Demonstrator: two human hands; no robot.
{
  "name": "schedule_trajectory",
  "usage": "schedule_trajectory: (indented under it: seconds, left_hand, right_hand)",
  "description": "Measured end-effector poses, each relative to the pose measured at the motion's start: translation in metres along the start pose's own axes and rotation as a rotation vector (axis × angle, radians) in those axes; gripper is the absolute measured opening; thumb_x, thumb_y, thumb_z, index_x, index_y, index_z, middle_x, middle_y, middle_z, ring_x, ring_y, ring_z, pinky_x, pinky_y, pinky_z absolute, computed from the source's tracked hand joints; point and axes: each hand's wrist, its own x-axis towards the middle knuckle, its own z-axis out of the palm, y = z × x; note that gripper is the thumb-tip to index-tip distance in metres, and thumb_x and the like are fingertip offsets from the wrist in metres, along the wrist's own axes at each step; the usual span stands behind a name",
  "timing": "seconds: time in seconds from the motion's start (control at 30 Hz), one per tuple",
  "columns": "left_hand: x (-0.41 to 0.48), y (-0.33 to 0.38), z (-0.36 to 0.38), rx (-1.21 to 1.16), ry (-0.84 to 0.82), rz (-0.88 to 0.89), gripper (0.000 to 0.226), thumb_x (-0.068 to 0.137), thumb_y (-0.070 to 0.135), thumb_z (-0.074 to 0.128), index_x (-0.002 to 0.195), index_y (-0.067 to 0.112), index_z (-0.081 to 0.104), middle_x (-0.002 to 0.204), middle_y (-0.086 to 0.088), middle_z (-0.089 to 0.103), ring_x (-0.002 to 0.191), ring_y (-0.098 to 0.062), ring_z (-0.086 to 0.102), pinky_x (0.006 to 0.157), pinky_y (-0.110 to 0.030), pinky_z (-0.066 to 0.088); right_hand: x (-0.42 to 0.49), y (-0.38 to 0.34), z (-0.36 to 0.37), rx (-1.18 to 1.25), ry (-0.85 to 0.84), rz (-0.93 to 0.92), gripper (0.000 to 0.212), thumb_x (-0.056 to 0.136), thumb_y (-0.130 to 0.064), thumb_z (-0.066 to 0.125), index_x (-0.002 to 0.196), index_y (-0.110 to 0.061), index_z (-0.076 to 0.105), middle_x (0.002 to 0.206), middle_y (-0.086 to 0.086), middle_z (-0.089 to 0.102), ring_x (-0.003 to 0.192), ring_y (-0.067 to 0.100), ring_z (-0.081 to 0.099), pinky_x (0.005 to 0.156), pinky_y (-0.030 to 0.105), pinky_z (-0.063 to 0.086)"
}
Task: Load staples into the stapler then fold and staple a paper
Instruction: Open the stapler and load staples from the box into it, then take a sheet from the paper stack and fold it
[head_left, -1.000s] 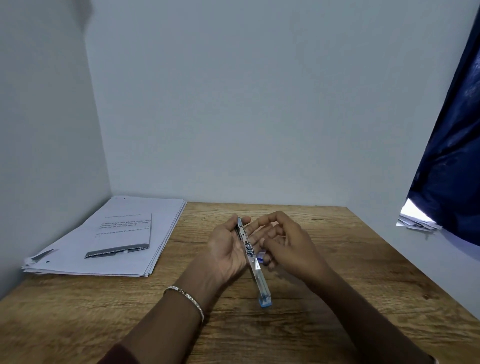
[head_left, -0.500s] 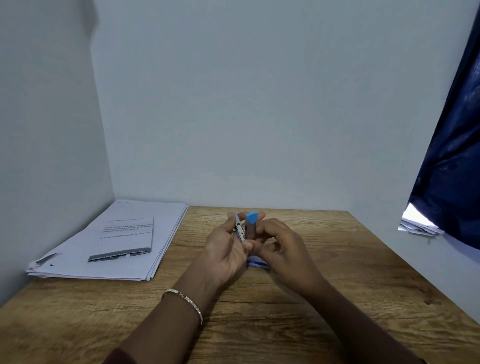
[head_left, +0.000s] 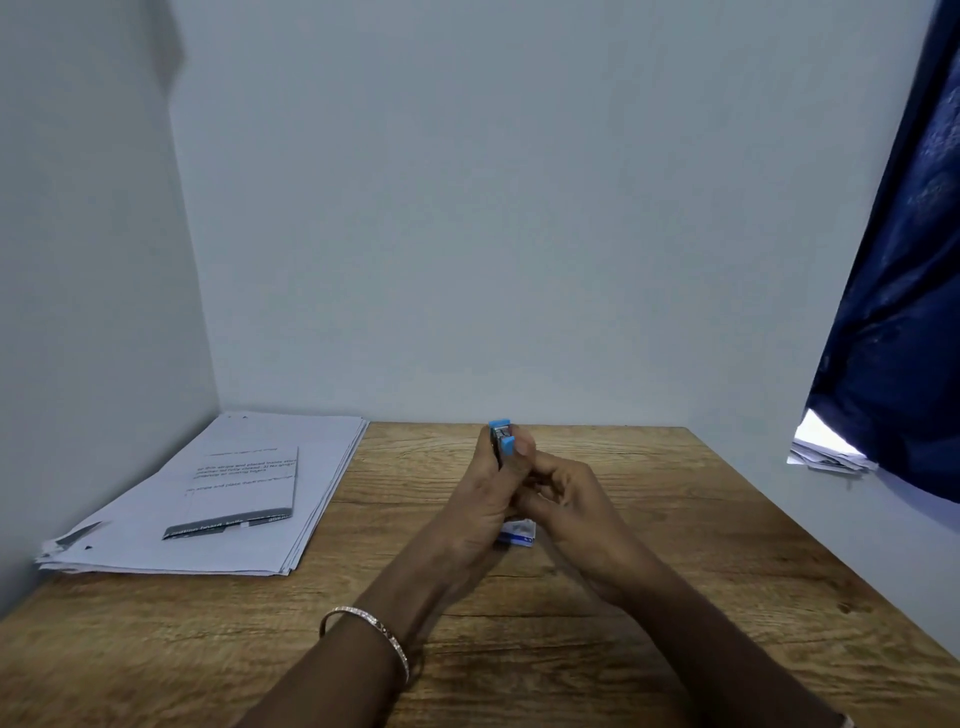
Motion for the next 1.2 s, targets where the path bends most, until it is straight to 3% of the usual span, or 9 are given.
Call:
schedule_trajectory:
  seconds: [0.07,0.27,0.5,0.6,0.67,0.77,0.87,0.97,1.2]
  left_hand:
    - [-0.003,0.001,0.004,0.023,0.0,0.045,0.059,0.091,0.044,0.056,0.136,0.008,0.045,0.086,0.015,0.078,0.086,0.0,0.074,0.066,-0.016,0.057]
    - [-0.003,-0.003,0.007,0.109,0.036,0.129,0.028,0.097,0.034,0.049,0.122,0.021,0.055,0.086,0.019,0.077,0.087,0.007,0.072,0.067,-0.01,0.053]
    - [-0.004,0.005,0.004,0.154,0.038,0.098,0.048,0.096,0.043,0.05,0.129,0.01,0.04,0.101,-0.003,0.066,0.08,0.001,0.072,0.064,-0.015,0.056]
    - [-0.005,0.014,-0.008,0.274,0.204,0.119,0.04,0.099,0.049,0.047,0.12,0.015,0.05,0.104,0.003,0.066,0.078,0.005,0.071,0.058,-0.014,0.054]
    - [-0.004,0.018,-0.024,0.591,0.436,0.24,0.03,0.1,0.041,0.052,0.104,0.012,0.06,0.096,0.006,0.068,0.084,-0.006,0.068,0.067,-0.018,0.05]
    - [-0.013,0.025,-0.056,0.951,0.686,0.294,0.018,0.099,0.03,0.058,0.085,0.018,0.062,0.086,0.007,0.068,0.088,-0.017,0.065,0.078,-0.033,0.047]
    - [-0.033,0.032,-0.096,1.188,0.957,0.181,0.012,0.095,0.029,0.057,0.09,0.021,0.064,0.095,0.004,0.07,0.098,-0.024,0.064,0.089,-0.042,0.043]
    - [-0.056,0.04,-0.134,1.299,1.189,0.0,0.022,0.093,0.03,0.057,0.107,0.014,0.065,0.115,-0.01,0.067,0.114,-0.033,0.057,0.093,-0.045,0.041]
    - [-0.075,0.055,-0.182,1.499,1.143,-0.506,0.071,0.087,0.059,0.061,0.129,0.002,0.053,0.135,-0.019,0.053,0.127,-0.035,0.049,0.098,-0.043,0.044]
  right_hand:
    - [0.0,0.0,0.0,-0.035,0.03,-0.015,0.028,0.099,-0.02,0.063,0.125,-0.021,0.071,0.117,0.004,0.077,0.116,0.02,0.069,0.101,0.046,0.055]
    - [0.0,0.001,-0.003,-0.061,0.05,-0.05,0.029,0.1,-0.016,0.061,0.128,-0.017,0.069,0.116,0.004,0.077,0.114,0.019,0.071,0.091,0.031,0.059]
    - [-0.001,-0.002,0.0,0.128,-0.012,0.088,0.032,0.097,-0.018,0.065,0.128,-0.015,0.066,0.121,0.01,0.075,0.119,0.026,0.068,0.101,0.041,0.055]
    - [0.002,-0.002,0.0,0.315,-0.01,0.197,0.032,0.1,-0.01,0.059,0.132,-0.006,0.059,0.111,0.016,0.076,0.107,0.03,0.072,0.103,0.051,0.053]
    - [0.004,-0.002,0.001,0.499,0.018,0.321,0.031,0.1,-0.005,0.053,0.13,-0.002,0.057,0.093,0.016,0.073,0.085,0.029,0.074,0.092,0.054,0.058]
    - [0.003,-0.005,0.002,0.641,0.051,0.484,0.022,0.089,-0.008,0.054,0.109,-0.004,0.061,0.066,0.01,0.061,0.051,0.021,0.059,0.047,0.033,0.053]
    - [0.0,-0.006,0.001,0.511,0.03,0.524,0.025,0.071,-0.019,0.067,0.093,-0.01,0.059,0.059,0.005,0.052,0.043,0.016,0.042,0.038,0.024,0.035]
    - [-0.004,-0.005,0.007,0.482,0.021,0.528,0.034,0.073,-0.016,0.065,0.104,-0.005,0.063,0.061,0.006,0.053,0.043,0.015,0.043,0.038,0.025,0.035]
    - [-0.015,-0.005,0.019,0.025,-0.061,0.317,0.023,0.101,-0.005,0.057,0.123,-0.008,0.061,0.079,0.015,0.065,0.066,0.026,0.06,0.063,0.04,0.047]
